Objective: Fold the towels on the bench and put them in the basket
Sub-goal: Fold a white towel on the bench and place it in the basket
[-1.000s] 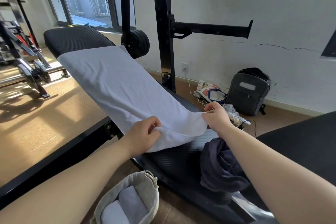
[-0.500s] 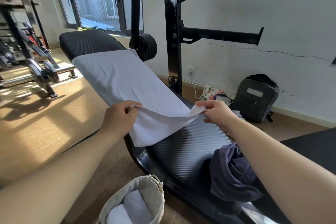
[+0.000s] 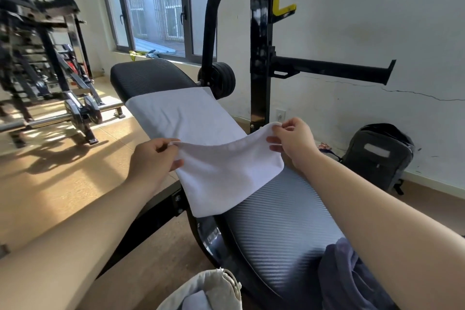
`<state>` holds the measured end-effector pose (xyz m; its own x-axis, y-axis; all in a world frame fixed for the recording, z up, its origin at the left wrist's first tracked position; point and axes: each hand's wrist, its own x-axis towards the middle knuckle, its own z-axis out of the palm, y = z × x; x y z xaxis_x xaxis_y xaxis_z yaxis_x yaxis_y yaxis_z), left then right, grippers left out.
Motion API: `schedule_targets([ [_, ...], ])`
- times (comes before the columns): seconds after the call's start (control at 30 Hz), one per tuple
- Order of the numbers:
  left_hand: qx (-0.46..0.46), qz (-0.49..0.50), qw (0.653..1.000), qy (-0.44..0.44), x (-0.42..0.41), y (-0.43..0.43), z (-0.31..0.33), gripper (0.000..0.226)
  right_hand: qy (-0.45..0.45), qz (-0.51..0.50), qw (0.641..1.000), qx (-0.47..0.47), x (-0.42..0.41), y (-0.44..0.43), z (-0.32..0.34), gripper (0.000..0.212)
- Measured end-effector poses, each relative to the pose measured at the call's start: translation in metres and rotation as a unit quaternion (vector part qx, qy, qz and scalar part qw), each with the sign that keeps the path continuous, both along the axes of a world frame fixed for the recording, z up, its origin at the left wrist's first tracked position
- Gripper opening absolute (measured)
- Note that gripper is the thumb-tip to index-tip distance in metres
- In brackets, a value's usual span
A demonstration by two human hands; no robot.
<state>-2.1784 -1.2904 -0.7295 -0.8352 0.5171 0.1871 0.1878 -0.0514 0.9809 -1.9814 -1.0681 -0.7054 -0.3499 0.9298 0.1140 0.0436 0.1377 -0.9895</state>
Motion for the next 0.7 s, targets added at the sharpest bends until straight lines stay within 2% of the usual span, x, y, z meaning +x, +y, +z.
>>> schedule_targets([
  [0.1, 0.003, 0.02, 1.0, 0.02, -0.015, 0.003, 0.013, 0.007, 0.026, 0.0, 0.999, 0.027, -0.022, 0.005, 0.013, 0.019],
  [0.3, -0.03, 0.058, 0.993, 0.099, -0.046, 0.009, 0.032, 0.018, -0.008, 0.033, 0.997, 0.07, -0.067, 0.021, 0.023, 0.039],
  [0.47, -0.031, 0.071, 0.992, 0.095, -0.072, 0.011, 0.042, 0.028, -0.031, 0.057, 0.993, 0.095, -0.102, 0.032, 0.027, 0.034],
  [0.7, -0.046, 0.097, 0.979, 0.174, -0.105, 0.014, 0.053, 0.04, -0.088, 0.074, 0.983, 0.143, -0.151, 0.042, 0.048, 0.049],
])
